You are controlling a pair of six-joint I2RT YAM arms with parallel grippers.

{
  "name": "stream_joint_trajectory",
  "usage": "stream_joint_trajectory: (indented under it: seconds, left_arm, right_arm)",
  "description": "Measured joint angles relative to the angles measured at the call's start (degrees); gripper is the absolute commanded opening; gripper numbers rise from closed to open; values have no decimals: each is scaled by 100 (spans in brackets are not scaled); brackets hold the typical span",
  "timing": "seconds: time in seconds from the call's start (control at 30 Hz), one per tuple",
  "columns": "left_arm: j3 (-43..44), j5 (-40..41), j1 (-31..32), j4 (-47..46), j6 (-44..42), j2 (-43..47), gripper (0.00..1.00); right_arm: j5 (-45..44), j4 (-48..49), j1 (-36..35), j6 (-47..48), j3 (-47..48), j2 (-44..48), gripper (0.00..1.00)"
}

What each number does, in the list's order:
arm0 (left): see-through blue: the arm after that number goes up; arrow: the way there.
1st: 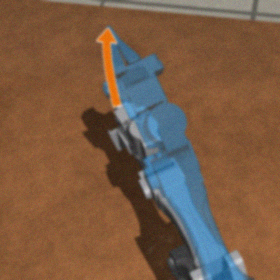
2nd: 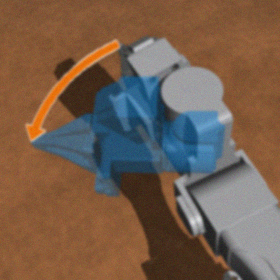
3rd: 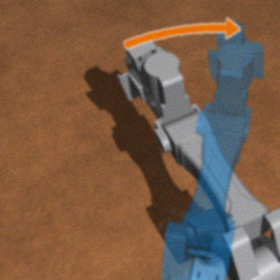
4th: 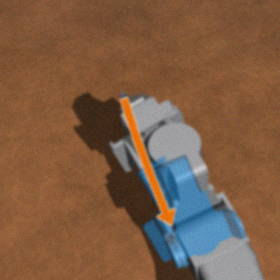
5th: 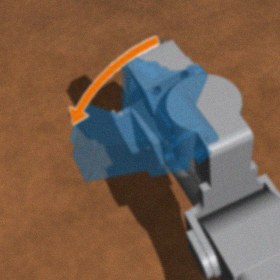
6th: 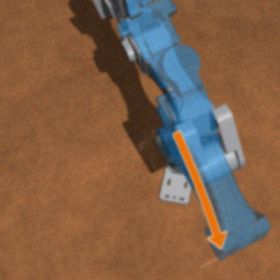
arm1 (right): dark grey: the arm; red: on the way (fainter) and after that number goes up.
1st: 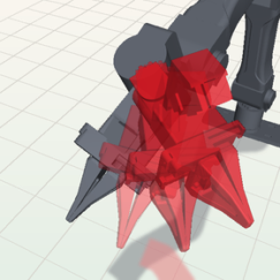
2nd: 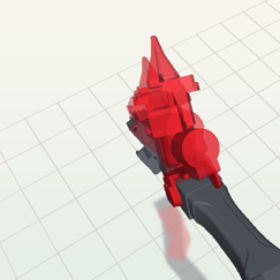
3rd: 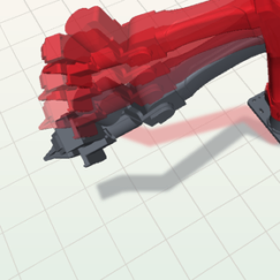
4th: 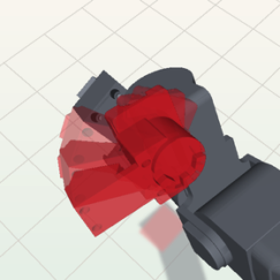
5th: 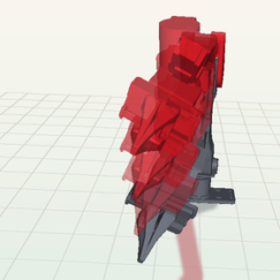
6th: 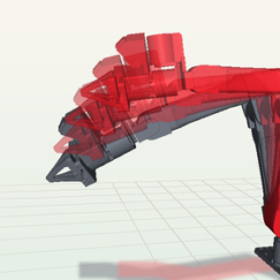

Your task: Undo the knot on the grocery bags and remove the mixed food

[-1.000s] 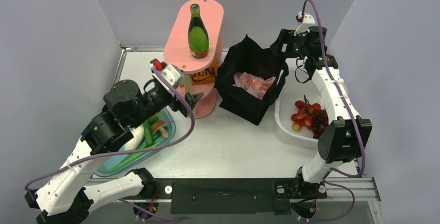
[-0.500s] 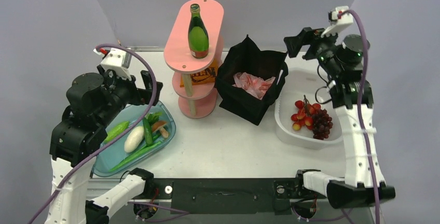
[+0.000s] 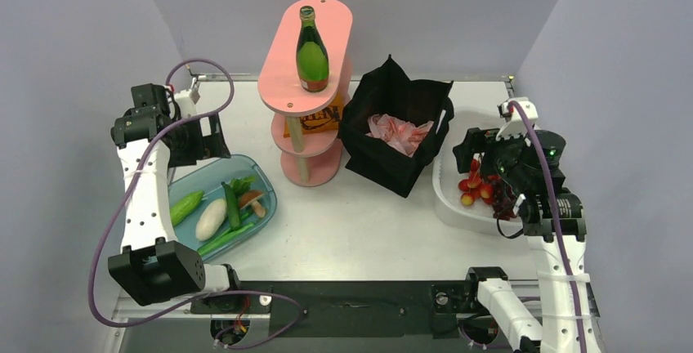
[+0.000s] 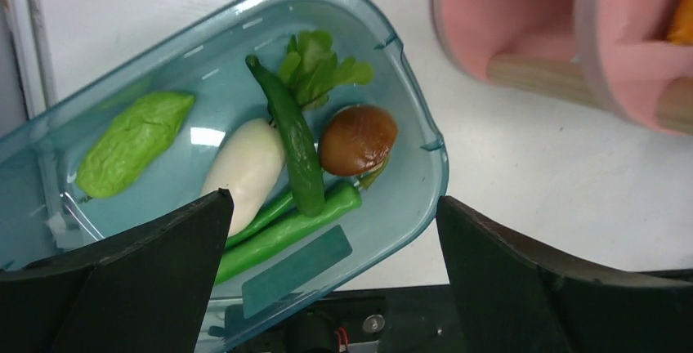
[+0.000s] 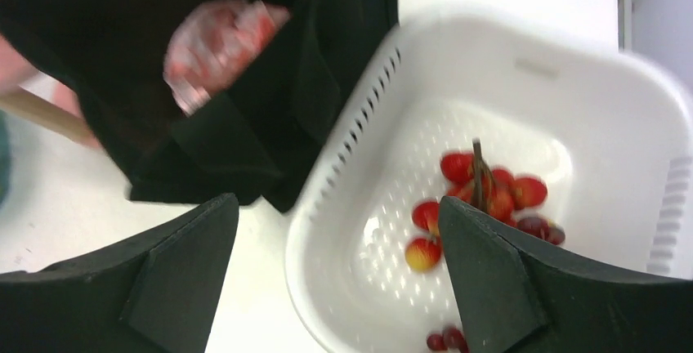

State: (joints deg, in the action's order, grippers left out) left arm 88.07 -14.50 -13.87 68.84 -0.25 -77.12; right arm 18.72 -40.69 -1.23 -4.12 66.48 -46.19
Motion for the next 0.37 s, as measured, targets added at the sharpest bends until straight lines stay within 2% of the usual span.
stream_joint_trajectory:
  seconds: [0.1,0.37]
  left_arm:
    - [-428,-42,-103,7,-254,-26,95]
    - [-584,-2,-98,-199,-437,127,95]
  right_arm:
    - [-205,-286,55,120,-367,101,88]
    - [-380,-422,175,216,-435,-116,89]
